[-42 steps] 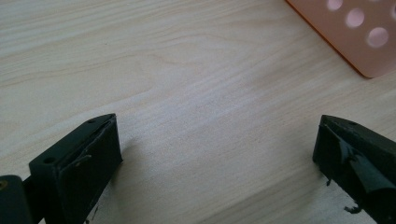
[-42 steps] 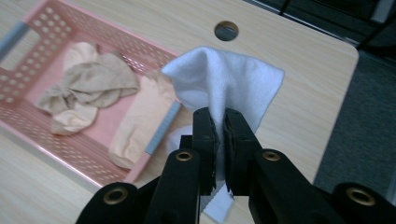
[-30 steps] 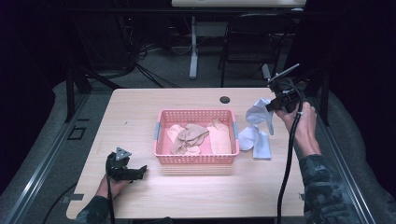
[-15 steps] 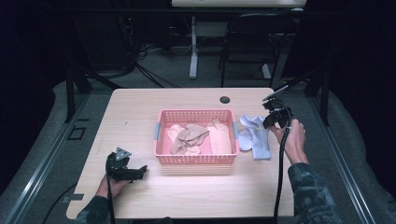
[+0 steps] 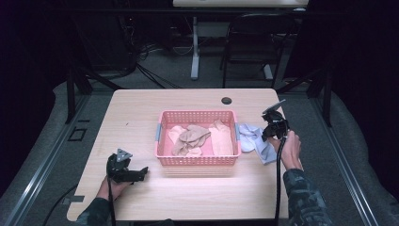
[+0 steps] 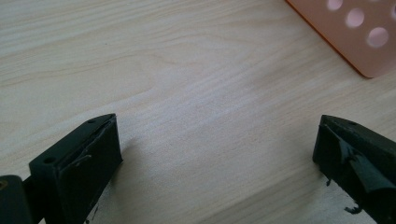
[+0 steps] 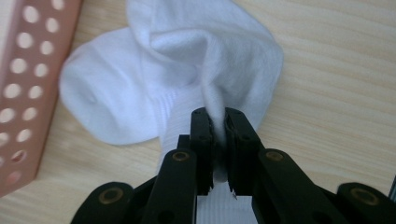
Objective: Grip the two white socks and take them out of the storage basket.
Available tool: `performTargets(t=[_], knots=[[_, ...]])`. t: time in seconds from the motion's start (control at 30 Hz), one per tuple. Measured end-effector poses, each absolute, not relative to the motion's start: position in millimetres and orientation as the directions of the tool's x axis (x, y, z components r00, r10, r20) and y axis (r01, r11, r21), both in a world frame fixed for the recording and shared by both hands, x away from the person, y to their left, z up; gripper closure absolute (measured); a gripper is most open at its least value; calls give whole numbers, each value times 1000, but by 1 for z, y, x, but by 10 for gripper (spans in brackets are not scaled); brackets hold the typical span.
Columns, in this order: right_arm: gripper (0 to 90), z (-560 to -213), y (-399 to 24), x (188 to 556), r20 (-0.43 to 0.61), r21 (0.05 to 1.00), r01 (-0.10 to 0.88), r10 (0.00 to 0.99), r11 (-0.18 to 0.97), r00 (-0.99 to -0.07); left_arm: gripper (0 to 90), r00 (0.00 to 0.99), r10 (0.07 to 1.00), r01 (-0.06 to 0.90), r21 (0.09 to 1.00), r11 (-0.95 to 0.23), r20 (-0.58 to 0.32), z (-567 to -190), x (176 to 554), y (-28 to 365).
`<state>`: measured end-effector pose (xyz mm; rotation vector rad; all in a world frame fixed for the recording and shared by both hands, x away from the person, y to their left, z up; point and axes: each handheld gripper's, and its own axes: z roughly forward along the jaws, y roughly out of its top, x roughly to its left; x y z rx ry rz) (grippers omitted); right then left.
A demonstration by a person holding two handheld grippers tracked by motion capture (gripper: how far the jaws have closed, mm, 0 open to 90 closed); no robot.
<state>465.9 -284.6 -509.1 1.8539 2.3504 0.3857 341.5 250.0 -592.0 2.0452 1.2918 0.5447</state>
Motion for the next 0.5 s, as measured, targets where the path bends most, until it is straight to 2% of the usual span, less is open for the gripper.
performTargets(t=[0.2, 0.3, 0.5], knots=[[816, -529, -293, 466, 76, 224, 953, 971, 205, -227, 8, 428, 904, 634, 712, -303, 4, -592, 341, 250], [805, -531, -297, 466, 98, 235, 953, 971, 189, -217, 8, 428, 904, 633, 712, -303, 4, -592, 341, 250], [649, -523, -294, 462, 91, 262, 945, 970, 194, -225, 8, 428, 904, 633, 712, -303, 4, -592, 341, 250]])
